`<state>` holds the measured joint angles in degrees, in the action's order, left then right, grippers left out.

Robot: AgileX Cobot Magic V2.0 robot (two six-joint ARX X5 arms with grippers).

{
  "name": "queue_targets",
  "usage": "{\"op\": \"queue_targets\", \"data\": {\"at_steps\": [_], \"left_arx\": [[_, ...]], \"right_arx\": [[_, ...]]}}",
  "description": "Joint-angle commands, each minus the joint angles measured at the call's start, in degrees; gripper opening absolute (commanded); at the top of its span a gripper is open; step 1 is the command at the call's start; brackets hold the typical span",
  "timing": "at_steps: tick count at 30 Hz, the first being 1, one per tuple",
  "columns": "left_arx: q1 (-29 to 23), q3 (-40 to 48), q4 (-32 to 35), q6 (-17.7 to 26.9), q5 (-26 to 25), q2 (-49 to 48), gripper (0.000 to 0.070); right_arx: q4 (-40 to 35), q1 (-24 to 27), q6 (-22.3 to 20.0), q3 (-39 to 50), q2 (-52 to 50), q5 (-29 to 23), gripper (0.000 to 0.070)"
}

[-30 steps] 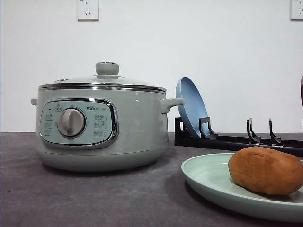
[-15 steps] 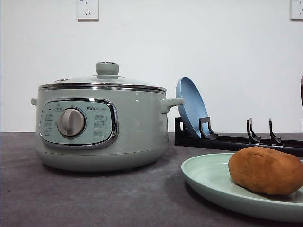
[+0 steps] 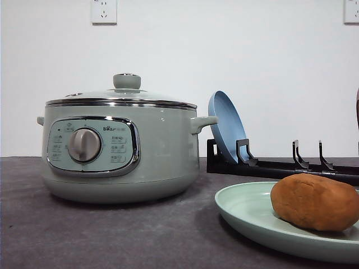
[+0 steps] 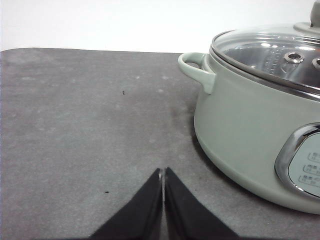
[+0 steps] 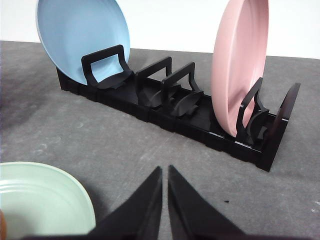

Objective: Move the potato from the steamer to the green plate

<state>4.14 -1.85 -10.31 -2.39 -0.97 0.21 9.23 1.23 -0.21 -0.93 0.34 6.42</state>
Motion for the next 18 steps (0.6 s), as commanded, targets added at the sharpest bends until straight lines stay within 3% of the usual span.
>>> {"op": "queue_targets", "data": {"at_steps": [1,18], "left_arx": [[-0.04,1.16,0.26,0.63,0.13,-0.02,0.0],[-0.04,1.16,0.26,0.63,0.13,-0.02,0.0]], "right_arx": [[-0.24,0.13,-0.2,0.28,-0.13,-0.09,0.0007],[-0.24,0.13,-0.2,0.28,-0.13,-0.09,0.0007]]}}
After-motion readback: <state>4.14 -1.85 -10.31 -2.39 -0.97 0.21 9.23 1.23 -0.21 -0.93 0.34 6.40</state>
